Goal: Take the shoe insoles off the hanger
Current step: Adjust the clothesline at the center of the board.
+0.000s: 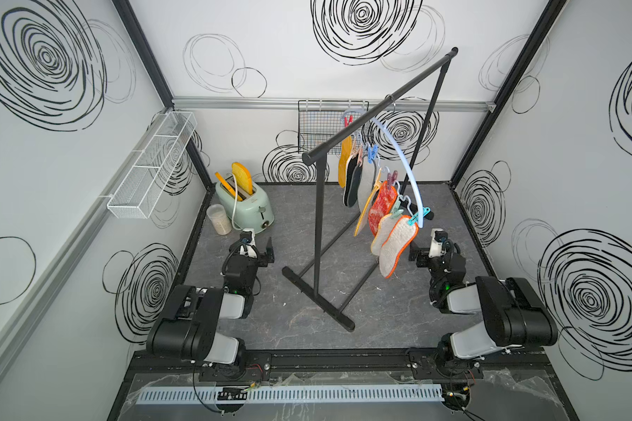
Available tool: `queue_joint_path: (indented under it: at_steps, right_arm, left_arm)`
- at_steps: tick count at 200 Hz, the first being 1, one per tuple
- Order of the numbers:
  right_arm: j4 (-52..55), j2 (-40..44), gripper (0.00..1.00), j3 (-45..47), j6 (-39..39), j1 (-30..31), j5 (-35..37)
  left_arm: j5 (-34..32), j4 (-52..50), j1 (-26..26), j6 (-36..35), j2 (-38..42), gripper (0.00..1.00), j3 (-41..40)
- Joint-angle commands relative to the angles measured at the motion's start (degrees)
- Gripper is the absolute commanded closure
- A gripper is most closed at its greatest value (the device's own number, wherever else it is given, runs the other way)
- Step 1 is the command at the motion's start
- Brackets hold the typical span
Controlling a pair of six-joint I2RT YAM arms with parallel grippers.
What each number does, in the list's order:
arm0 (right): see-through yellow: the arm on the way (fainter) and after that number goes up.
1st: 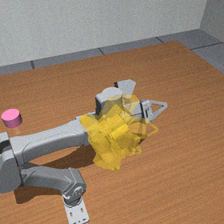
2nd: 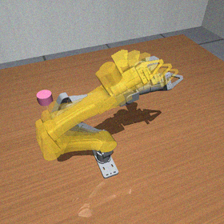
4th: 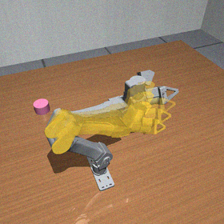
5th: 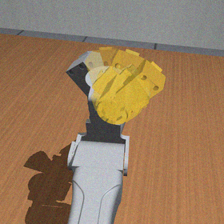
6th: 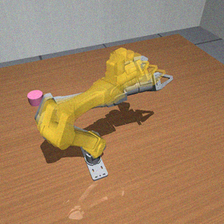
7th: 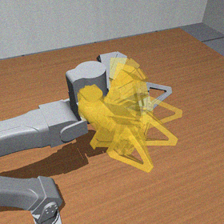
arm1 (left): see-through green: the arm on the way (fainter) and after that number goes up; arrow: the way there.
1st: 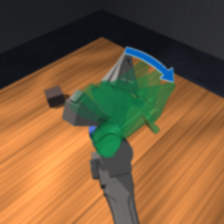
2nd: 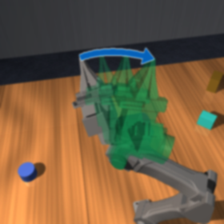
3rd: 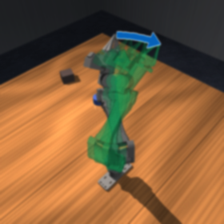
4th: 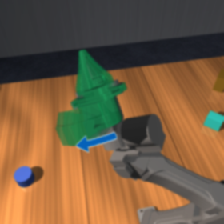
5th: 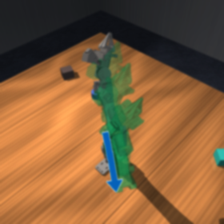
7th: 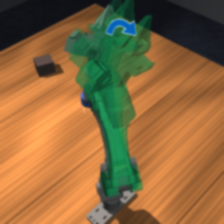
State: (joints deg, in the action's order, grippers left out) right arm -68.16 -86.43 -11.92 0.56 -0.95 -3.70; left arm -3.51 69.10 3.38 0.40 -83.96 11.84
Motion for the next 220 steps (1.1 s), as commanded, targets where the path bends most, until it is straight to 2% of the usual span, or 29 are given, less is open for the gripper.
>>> queue_joint_path:
  at_steps: [1, 220]
  right_arm:
    - [-2.42, -0.38, 0.01, -0.76, -1.0, -0.02, 0.1]
    - [-2.16, -0.43, 0.01, -1.03, -0.43, -0.9, -1.22]
  left_arm:
    - [-0.19, 3.77, 0.14, -0.74, 0.12, 0.02, 0.3]
    - [1.02, 3.54, -0.56, -0.34, 0.03, 0.02, 0.41]
